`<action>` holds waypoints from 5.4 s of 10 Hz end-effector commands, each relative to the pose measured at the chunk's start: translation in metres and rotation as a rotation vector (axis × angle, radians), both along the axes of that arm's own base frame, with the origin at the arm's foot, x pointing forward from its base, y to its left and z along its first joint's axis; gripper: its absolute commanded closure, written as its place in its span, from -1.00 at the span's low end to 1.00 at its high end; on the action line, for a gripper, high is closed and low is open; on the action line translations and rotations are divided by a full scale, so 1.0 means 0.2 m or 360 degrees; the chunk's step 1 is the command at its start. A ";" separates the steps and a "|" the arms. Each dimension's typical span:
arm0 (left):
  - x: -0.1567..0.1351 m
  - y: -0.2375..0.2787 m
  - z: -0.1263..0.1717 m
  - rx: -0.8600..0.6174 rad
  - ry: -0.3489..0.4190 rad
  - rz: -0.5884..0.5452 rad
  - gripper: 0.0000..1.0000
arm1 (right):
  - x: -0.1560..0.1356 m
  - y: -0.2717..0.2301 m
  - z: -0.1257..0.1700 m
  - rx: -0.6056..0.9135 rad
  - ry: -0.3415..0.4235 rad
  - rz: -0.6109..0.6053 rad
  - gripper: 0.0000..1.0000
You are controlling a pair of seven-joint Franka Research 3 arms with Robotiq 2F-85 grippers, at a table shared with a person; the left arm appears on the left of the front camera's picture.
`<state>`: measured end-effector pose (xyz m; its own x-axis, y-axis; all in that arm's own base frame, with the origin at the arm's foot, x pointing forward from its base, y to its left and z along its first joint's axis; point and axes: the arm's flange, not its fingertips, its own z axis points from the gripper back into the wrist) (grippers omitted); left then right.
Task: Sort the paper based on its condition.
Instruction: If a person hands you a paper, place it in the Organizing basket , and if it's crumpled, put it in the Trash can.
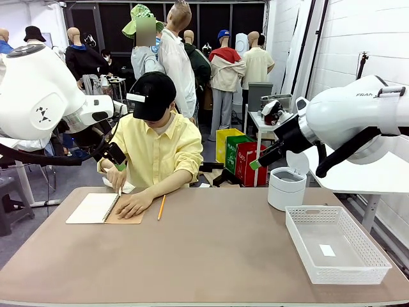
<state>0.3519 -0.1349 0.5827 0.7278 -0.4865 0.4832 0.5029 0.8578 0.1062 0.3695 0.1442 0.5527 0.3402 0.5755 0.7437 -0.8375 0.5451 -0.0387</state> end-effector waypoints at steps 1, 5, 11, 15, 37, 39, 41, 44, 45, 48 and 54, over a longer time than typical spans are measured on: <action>0.00 0.00 0.00 -0.0005 -0.0007 -0.0005 -1.00 | 0.01 0.00 -0.01 0.0028 0.0017 0.0011 -1.00; 0.00 0.00 0.00 -0.0005 -0.0007 -0.0005 -1.00 | 0.01 0.00 -0.01 0.0028 0.0017 0.0011 -1.00; 0.00 0.00 0.00 -0.0005 -0.0007 -0.0005 -1.00 | 0.01 0.00 -0.01 0.0028 0.0017 0.0011 -1.00; 0.00 0.00 0.00 -0.0005 -0.0007 -0.0005 -1.00 | 0.01 0.00 -0.01 0.0028 0.0017 0.0011 -1.00; 0.00 0.00 0.00 -0.0005 -0.0007 -0.0005 -1.00 | 0.01 0.00 -0.01 0.0028 0.0017 0.0011 -1.00; 0.00 0.00 0.00 -0.0005 -0.0007 -0.0005 -1.00 | 0.01 0.00 -0.01 0.0028 0.0017 0.0011 -1.00; 0.00 0.00 0.00 -0.0005 -0.0007 -0.0005 -1.00 | 0.01 0.00 -0.01 0.0028 0.0017 0.0011 -1.00; 0.00 0.00 0.00 -0.0005 -0.0007 -0.0005 -1.00 | 0.01 0.00 -0.01 0.0028 0.0017 0.0011 -1.00; 0.00 0.00 0.00 -0.0005 -0.0007 -0.0005 -1.00 | 0.01 0.00 -0.01 0.0028 0.0017 0.0011 -1.00; 0.00 0.00 0.00 -0.0005 -0.0007 -0.0005 -1.00 | 0.01 0.00 -0.01 0.0028 0.0017 0.0011 -1.00; 0.00 0.00 0.00 -0.0005 -0.0007 -0.0005 -1.00 | 0.01 0.00 -0.01 0.0028 0.0017 0.0011 -1.00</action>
